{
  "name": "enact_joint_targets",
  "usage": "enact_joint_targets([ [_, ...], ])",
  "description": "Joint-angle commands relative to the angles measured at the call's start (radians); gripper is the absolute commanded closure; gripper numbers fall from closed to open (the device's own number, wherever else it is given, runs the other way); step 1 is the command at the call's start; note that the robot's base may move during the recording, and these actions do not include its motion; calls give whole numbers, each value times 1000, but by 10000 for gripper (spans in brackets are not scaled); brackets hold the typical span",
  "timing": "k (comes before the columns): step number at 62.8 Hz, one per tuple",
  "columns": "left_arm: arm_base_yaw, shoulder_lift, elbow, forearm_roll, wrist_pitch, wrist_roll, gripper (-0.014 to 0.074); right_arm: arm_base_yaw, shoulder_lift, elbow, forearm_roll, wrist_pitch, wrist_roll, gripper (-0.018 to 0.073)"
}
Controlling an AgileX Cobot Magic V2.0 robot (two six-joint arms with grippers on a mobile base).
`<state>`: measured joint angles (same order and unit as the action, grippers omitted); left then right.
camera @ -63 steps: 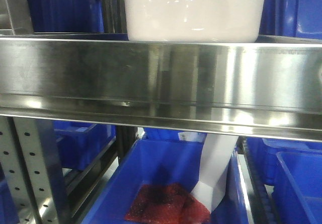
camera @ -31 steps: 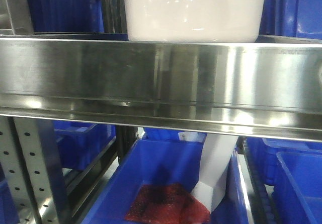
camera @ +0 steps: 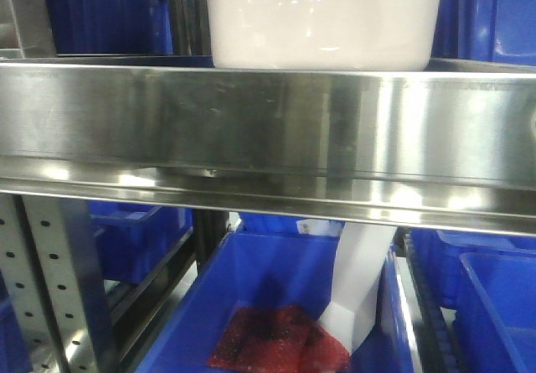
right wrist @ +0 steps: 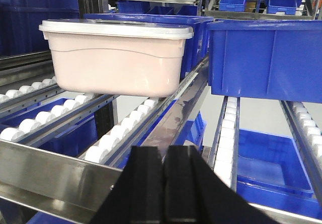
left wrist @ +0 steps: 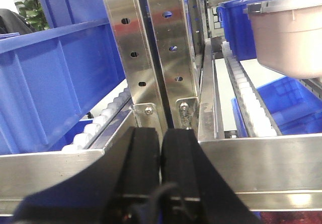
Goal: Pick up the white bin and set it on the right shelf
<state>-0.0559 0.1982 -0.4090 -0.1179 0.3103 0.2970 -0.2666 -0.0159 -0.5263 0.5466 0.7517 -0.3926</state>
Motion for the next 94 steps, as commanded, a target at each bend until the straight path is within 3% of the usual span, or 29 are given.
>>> enact_joint_targets([
  [1, -3, 11, -27, -124, -97, 3, 723, -4, -11, -21, 18, -91, 0, 487],
  [4, -3, 11, -27, -198, -98, 3, 723, -4, -11, -21, 18, -91, 0, 487],
  [8, -3, 11, -27, -234, -108, 3, 723, -4, -11, -21, 18, -91, 0, 487],
  [29, -3, 13, -27, -254, -116, -5, 723, -4, -11, -21, 18, -91, 0, 487],
  [33, -3, 13, -18, -204, -117, -73, 723, -4, -11, -21, 18, -91, 0, 487],
  [38, -3, 13, 20, -15, -164, -264, 723, -4, -11, -21, 18, -90, 0, 487],
  [44, -3, 13, 91, 131, -259, -372, 723, -4, -11, -21, 18, -90, 0, 487],
  [55, -21, 0, 216, 159, -338, -372, 723, -4, -11, -21, 18, -90, 0, 487],
  [73, -188, -166, 391, 176, -365, -372, 723, -4, -11, -21, 18, -87, 0, 487],
  [79, -183, -204, 453, 176, -415, -372, 723, -4, -11, -21, 18, -87, 0, 487],
  [82, -183, -226, 453, 170, -359, -372, 723, -4, -11, -21, 18, -87, 0, 487],
  [94, -179, -222, 453, 165, -344, -372, 723, -4, -11, -21, 18, -84, 0, 487],
])
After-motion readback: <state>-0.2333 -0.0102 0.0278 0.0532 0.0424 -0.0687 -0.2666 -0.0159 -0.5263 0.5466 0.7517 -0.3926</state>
